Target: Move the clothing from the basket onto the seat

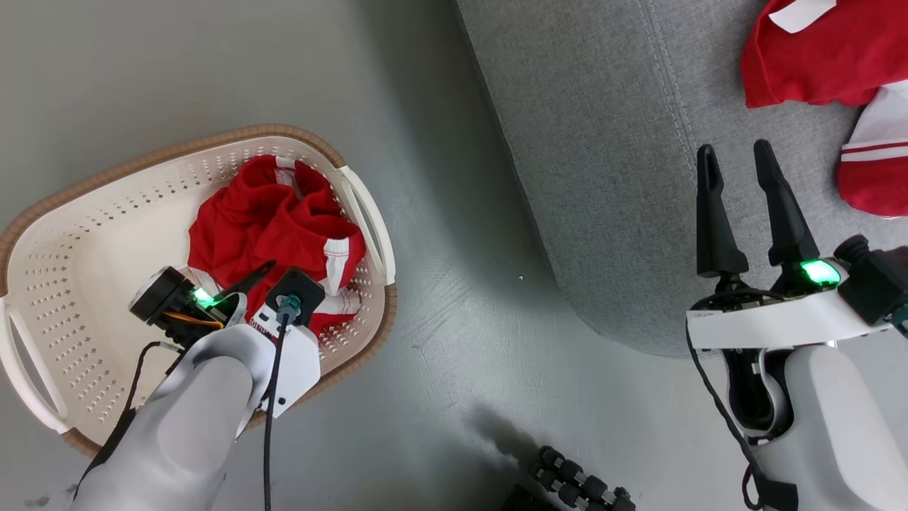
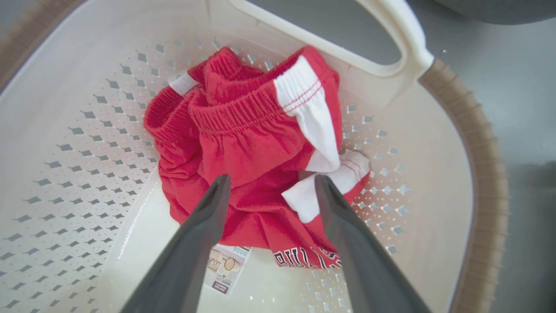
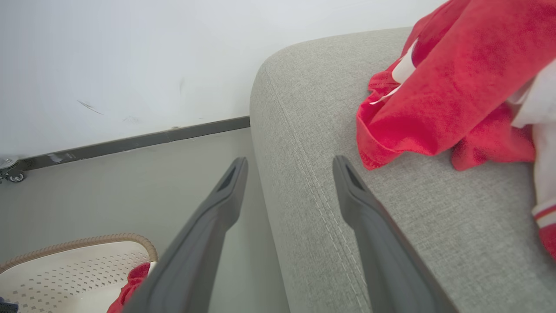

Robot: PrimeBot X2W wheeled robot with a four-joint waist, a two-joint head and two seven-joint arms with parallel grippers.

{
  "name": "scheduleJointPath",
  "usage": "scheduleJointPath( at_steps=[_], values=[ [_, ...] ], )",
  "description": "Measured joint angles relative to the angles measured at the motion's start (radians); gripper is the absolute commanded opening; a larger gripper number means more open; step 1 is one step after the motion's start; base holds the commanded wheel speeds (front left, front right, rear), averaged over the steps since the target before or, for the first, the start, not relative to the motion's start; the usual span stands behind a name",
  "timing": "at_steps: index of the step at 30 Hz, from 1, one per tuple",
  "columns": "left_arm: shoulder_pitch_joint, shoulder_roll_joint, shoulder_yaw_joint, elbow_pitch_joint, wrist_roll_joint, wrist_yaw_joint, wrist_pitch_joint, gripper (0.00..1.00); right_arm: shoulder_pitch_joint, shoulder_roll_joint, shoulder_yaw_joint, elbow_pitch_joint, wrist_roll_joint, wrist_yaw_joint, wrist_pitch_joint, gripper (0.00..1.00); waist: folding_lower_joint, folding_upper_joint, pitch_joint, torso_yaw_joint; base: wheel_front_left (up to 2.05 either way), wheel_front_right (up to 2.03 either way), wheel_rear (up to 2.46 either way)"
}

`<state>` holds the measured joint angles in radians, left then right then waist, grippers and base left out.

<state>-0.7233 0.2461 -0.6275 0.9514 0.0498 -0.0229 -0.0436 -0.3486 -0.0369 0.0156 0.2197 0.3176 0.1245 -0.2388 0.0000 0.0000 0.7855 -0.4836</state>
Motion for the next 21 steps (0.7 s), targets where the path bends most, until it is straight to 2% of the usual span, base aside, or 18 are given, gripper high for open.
scheduleJointPath(
  at_steps=[3,21],
  values=[
    [-0.001,-0.002,-0.003,0.018,0.008,0.015,0.012,1.0,-0.006,0.0,0.003,-0.001,-0.001,0.0,0.0,1.0,0.0,0.0,0.001,0.003,0.0,0.0,0.0],
    [-0.042,-0.001,-0.026,0.082,0.048,0.042,0.053,1.0,-0.006,0.0,0.022,-0.012,-0.006,0.0,-0.003,1.0,0.0,0.0,0.029,-0.003,0.0,0.0,0.0]
  ],
)
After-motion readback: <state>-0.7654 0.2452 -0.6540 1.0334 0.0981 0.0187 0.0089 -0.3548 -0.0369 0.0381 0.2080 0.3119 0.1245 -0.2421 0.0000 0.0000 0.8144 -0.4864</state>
